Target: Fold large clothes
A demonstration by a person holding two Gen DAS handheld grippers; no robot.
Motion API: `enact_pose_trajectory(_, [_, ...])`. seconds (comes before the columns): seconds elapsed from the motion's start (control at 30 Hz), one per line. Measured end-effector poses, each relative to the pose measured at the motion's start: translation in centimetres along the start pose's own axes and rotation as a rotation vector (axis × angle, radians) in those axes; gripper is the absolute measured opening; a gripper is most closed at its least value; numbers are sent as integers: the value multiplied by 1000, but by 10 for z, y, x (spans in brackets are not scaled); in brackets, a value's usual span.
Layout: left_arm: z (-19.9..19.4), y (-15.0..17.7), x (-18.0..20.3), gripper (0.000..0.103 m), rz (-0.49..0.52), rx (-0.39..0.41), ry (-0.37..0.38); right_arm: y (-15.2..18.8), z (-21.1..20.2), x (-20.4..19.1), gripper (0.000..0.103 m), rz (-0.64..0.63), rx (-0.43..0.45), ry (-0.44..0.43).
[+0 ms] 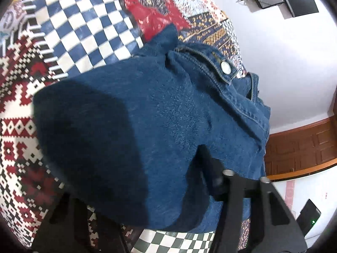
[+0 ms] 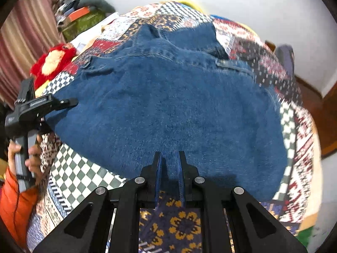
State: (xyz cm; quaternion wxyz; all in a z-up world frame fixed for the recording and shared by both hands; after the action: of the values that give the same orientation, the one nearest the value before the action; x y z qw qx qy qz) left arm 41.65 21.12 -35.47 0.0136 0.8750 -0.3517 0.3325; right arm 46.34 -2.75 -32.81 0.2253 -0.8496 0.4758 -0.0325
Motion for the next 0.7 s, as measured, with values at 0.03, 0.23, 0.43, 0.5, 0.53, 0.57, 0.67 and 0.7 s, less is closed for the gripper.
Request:
enact_pose_trajectory(0.03, [-7,-1,2,35,27,23,-21,0,-5,-1,9,-17,8,21])
enact_pose_trajectory(0.23, [-65,1,32,22,202,113,-55,-1,-33,-17,9,-84,50,57])
enact_pose_trajectory(0.43, [-147,-6,56,21,376,345,-229,-10,-46,-51,9,-136,84,19])
enact_pose_trajectory(0.5, [-167,-5,65,21,437,405,-305,-16,-45,-69,9,-145,87,-36])
enact_pose_trajectory(0.53, [-175,-4,68,21,463,432,-340,-19,-44,-77,9,-147,85,-59])
enact_pose_trajectory(0.57, [-180,-3,72,21,491,454,-381,-24,-40,-90,9,-147,83,-95])
enact_pose_trajectory(0.67, [-181,-5,82,21,547,492,-453,-35,-25,-121,9,-142,59,-180])
enact_pose_trajectory(0.7, [-179,-4,84,21,559,494,-458,-40,-15,-136,9,-147,38,-224])
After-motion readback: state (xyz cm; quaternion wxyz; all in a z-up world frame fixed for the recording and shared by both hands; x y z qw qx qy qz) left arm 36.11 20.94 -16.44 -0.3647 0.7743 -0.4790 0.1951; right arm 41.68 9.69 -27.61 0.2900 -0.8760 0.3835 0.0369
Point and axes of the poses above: each gripper's, at about its wrist camera, not at the fingertips, and z roughly the way its jaws point, x to its right, y to its underside, the point moved 10 cm from there along z, roughly the way its jaws point, and after that the axes turned 6 degrees about -x, right-handed, at the moved point
